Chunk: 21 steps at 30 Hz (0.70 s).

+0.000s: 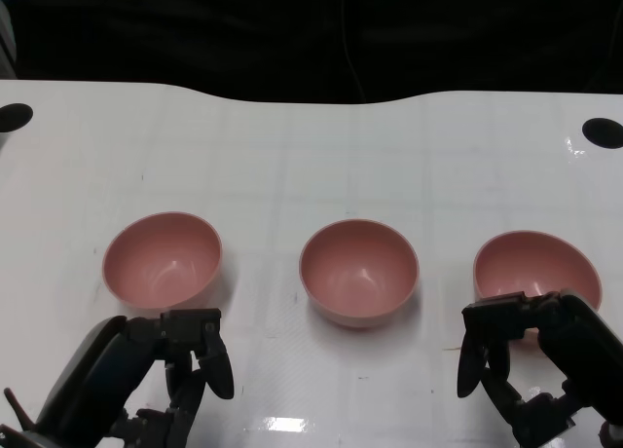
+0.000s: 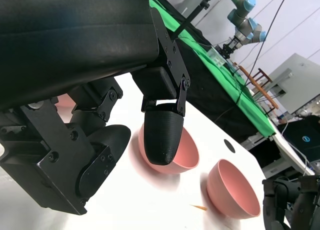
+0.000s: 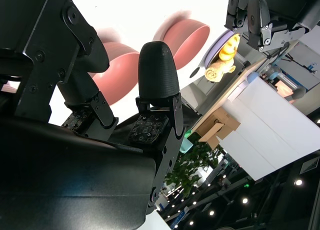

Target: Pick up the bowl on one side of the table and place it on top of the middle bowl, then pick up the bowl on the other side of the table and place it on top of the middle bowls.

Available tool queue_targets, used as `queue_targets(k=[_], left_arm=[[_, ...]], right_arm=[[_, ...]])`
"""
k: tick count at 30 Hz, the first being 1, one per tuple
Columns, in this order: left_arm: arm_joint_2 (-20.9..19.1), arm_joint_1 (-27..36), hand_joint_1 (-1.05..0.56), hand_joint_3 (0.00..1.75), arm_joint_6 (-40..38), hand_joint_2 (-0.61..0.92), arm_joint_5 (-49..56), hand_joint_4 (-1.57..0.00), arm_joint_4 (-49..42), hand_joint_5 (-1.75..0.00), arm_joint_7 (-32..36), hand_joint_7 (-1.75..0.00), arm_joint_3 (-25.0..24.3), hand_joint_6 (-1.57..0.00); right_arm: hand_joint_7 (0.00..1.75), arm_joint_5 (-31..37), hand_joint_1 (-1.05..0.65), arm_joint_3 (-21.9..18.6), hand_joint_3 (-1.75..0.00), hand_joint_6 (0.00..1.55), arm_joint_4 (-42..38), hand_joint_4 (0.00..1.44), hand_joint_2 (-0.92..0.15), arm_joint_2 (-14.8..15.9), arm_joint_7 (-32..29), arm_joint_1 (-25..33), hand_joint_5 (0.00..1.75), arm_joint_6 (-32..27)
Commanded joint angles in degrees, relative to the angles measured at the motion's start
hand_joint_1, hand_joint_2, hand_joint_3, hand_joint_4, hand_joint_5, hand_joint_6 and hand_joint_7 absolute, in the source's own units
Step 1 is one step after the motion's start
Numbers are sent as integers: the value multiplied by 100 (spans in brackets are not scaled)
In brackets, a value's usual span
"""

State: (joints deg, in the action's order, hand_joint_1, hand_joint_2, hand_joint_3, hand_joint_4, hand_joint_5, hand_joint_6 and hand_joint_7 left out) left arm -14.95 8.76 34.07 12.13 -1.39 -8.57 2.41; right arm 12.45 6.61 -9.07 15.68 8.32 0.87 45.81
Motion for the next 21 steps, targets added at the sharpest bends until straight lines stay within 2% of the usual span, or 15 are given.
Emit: queue_targets(k=[1, 4, 7, 8, 11, 13, 14, 16, 19, 21], left_arm=[[-17, 5, 8, 155, 57, 23, 237, -95, -24, -159, 281, -134, -107, -88], [41, 11, 7, 145, 56, 30, 290, -89, -41, -155, 440, -121, -134, -85], [102, 19, 7, 142, 5, 31, 358, -87, -38, -154, 615, -117, -168, -86], [166, 32, 4, 123, -38, 39, 425, -77, -26, -137, 759, -96, -214, -77], [287, 72, -5, 85, -202, 54, 659, -61, 40, -114, 1086, -54, -303, -68], [311, 98, -8, 76, -361, 59, 882, -58, 127, -110, 1237, -45, -325, -68], [313, 112, -13, 59, -452, 66, 1021, -49, 183, -107, 1311, -37, -332, -61], [314, 131, -17, 36, -577, 77, 1185, -43, 261, -104, 1405, -29, -329, -58], [244, 229, -27, 14, -1169, 88, 1794, -29, 703, -86, 1406, -16, -293, -47], [198, 279, -31, 8, -1526, 91, 2169, -23, 1004, -79, 1354, -12, -254, -43]], right_arm=[[129, 5, 29, -34, -173, 96, 40, 100, -2, 52, -13, 13, 168, 9], [129, -24, 29, -26, -173, 96, 56, 100, -2, 53, 10, 22, 168, -19], [129, -21, 29, -28, -173, 96, 48, 100, -2, 50, 2, 20, 169, 0], [129, -24, 28, -28, -173, 96, 28, 100, -2, 43, -9, 14, 169, 36], [130, -51, 28, -19, -174, 96, 35, 100, -3, 26, -7, 28, 170, 35], [130, -37, 28, -18, -174, 96, 54, 100, -3, 24, -9, 36, 171, 18], [130, -20, 28, -18, -174, 96, 61, 100, -3, 23, -16, 37, 171, 18], [130, -3, 28, -19, -174, 96, 68, 100, -3, 22, -24, 38, 171, 18], [131, 11, 28, -18, -174, 96, 65, 100, -3, 14, -38, 35, 171, 32], [131, 10, 28, -16, -174, 96, 85, 100, -3, 15, -30, 42, 171, 5]])
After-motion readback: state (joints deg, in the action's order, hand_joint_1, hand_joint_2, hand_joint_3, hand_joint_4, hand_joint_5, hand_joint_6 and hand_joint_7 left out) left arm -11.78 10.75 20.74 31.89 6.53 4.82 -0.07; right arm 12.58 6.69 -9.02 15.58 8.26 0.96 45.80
